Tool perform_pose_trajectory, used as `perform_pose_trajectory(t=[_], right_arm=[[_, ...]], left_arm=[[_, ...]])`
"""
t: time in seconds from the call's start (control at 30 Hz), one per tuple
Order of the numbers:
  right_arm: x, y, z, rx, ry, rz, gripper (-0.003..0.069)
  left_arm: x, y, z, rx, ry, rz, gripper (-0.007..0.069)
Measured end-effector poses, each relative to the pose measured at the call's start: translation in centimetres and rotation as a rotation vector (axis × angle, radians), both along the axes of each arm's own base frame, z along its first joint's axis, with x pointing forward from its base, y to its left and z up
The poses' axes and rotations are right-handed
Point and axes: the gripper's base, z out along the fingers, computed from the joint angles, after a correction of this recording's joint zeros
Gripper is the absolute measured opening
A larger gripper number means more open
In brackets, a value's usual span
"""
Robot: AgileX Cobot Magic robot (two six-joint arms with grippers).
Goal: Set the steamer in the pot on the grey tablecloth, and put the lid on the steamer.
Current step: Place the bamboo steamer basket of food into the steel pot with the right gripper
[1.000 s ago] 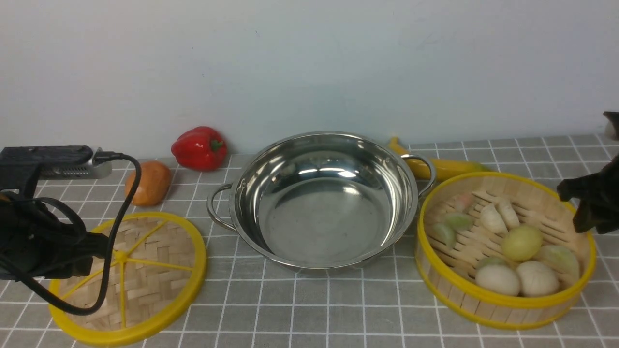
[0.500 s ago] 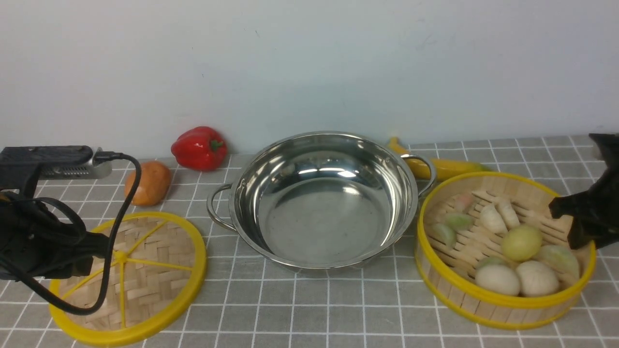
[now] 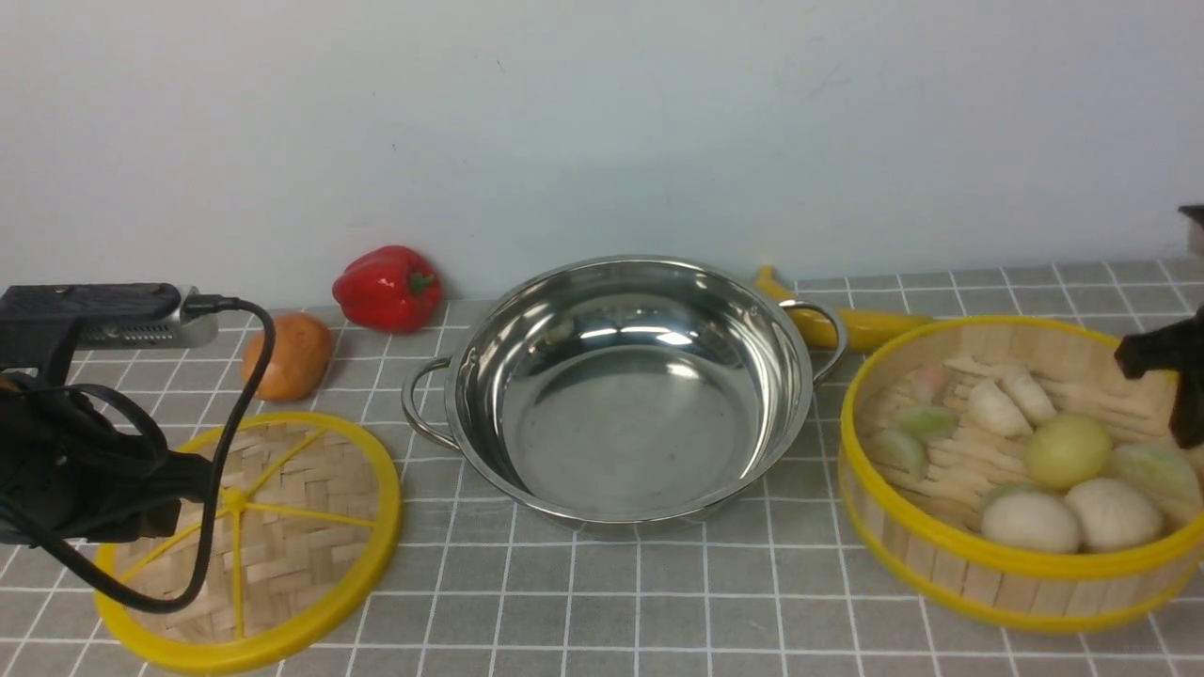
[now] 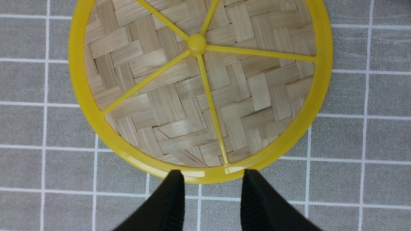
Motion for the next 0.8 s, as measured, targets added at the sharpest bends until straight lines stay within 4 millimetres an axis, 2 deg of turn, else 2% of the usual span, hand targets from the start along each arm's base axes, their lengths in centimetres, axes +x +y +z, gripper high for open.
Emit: perform_pose_trajectory(t=[0.1,0.13,0.17,0.23,0.3,0.33,0.37,0.43,0.47,0.5,0.57,0.6,0.63,0.8], right_arm=[[0.9,0.4,4.0,0.022,-0.123,-0.003,0.0074],[1.0,0.5,4.1,0.024,-0.130,-0.001,0.0074],[1.6,1.3,5.7,0.044,-0.189,0.013,0.0074],[2.3,3.4,7.1,0.060,-0.240,0.056,0.0074],[2.7,5.0,7.5,0.070,-0.256,0.089,0.0074],[3.3,7.1,7.8,0.085,-0.265,0.130,0.0074],[3.6,8.1,8.1,0.094,-0.276,0.143,0.0074],[4.4,10.4,7.8,0.112,-0.276,0.182,0.0074],[5.5,13.4,7.7,0.138,-0.292,0.219,0.0074],[5.5,13.9,7.6,0.141,-0.293,0.227,0.0074],[7.0,17.2,6.8,0.163,-0.303,0.266,0.0074],[7.2,17.7,6.6,0.166,-0.305,0.273,0.0074],[7.9,19.7,5.9,0.175,-0.310,0.299,0.0074],[9.0,23.5,3.4,0.192,-0.301,0.350,0.0074]], left_arm=[[0.0,0.0,0.0,0.001,0.000,-0.001,0.0243],[0.0,0.0,0.0,0.001,0.000,-0.001,0.0243],[0.0,0.0,0.0,0.001,0.000,-0.001,0.0243],[0.0,0.0,0.0,0.000,-0.001,0.000,0.0243],[0.0,0.0,0.0,0.000,-0.001,0.000,0.0243],[0.0,0.0,0.0,0.000,-0.001,0.000,0.0243],[0.0,0.0,0.0,0.000,-0.001,0.000,0.0243],[0.0,0.0,0.0,0.000,-0.001,0.000,0.0243],[0.0,0.0,0.0,0.000,-0.001,0.000,0.0243],[0.0,0.0,0.0,0.000,-0.001,0.000,0.0243],[0.0,0.0,0.0,0.000,-0.001,0.000,0.0243],[0.0,0.0,0.0,0.000,-0.001,0.000,0.0243],[0.0,0.0,0.0,0.000,-0.001,0.000,0.0243],[0.0,0.0,0.1,0.000,-0.002,0.000,0.0243]])
